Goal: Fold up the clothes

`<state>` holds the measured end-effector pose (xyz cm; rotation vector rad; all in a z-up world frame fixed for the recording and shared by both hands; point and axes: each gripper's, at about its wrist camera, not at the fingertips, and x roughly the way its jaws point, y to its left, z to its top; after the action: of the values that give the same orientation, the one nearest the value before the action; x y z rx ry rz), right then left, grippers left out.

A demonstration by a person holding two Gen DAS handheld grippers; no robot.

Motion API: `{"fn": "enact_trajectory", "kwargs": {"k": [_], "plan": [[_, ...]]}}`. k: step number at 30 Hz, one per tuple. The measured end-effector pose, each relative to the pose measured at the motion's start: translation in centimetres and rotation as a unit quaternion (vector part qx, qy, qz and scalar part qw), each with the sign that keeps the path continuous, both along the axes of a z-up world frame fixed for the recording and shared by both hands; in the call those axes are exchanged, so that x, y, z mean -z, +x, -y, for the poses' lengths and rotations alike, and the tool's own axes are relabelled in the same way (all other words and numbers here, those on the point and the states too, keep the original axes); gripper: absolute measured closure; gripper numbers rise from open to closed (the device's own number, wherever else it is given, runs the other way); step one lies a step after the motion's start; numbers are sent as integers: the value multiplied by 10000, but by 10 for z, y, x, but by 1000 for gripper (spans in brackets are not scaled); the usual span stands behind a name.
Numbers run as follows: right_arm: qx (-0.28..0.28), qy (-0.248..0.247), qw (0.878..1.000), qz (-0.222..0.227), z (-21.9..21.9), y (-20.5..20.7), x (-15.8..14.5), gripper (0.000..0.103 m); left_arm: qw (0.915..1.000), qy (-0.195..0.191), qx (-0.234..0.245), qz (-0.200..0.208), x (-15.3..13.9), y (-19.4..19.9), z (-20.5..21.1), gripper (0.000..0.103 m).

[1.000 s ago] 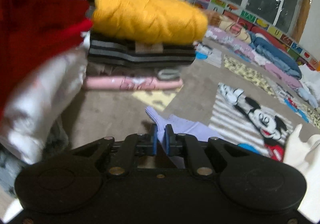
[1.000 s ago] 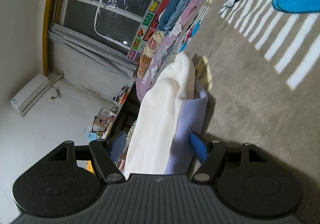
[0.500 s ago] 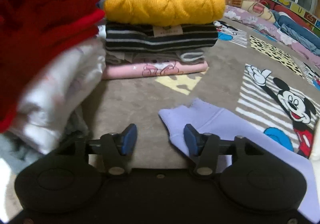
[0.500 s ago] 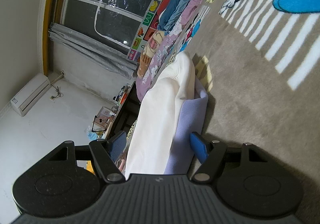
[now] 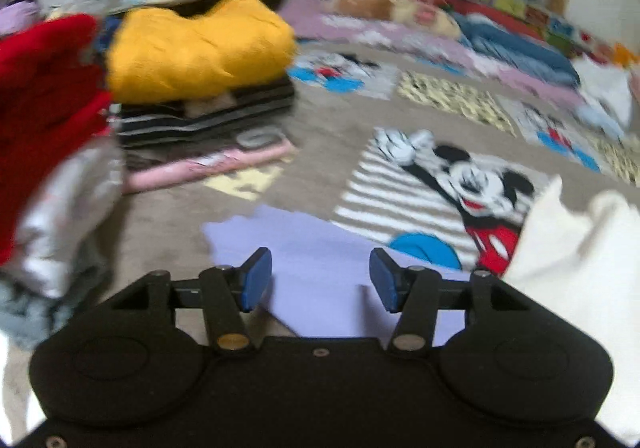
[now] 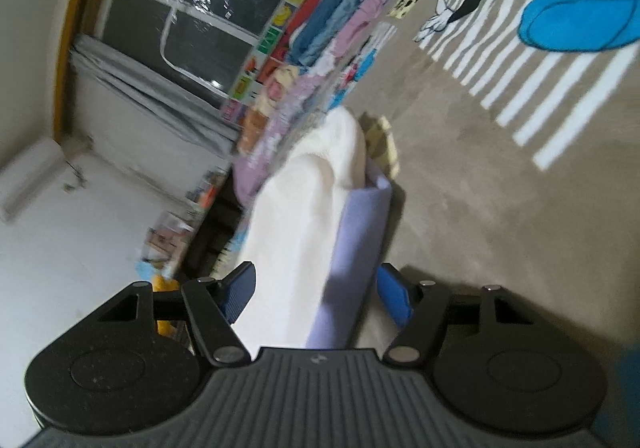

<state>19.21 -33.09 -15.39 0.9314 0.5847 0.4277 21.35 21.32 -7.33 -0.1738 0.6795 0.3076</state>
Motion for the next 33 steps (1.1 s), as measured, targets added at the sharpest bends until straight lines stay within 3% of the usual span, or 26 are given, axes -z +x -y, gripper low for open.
{"fn": "enact_trajectory", "kwargs": {"k": [4,7,10,13,17,19,22,23,24,27,29,33], "plan": [[40,-292,9994,-183,-7,-13,-4,36,9985,-145,-93,-523,32,50,-15,47],[135,-435,9982,-394,-12,-16,-8,36,9975,-114,-581,-389,26,72,-32,45],[230,-607,9963,-562,-20,-18,-11,35,9948,-483,-891,-79,9,65,-44,46],[298,-847,9938,-663,-30,-16,-13,35,9918,-978,-821,102,2,42,-38,46],[489,-1108,9896,-776,-41,-11,-17,37,9832,-1681,-557,451,0,4,-13,28],[590,-1263,9869,-816,-46,-6,-20,40,9774,-2006,-336,578,5,-11,4,26],[709,-1423,9835,-866,-53,3,-22,51,9716,-2257,183,693,20,-23,31,25],[734,-1462,9826,-881,-55,5,-22,61,9709,-2269,344,683,24,-25,39,25],[752,-1527,9818,-844,-58,7,-23,73,9729,-2175,484,617,27,-22,47,25],[803,-1739,9790,-700,-68,12,-30,91,9764,-1942,753,568,28,-10,61,25],[871,-1877,9770,-514,-78,13,-39,92,9697,-2144,979,636,27,-8,64,25],[831,-2194,9720,-124,-105,18,-63,93,9664,-2210,1139,645,29,-6,65,24]]}}
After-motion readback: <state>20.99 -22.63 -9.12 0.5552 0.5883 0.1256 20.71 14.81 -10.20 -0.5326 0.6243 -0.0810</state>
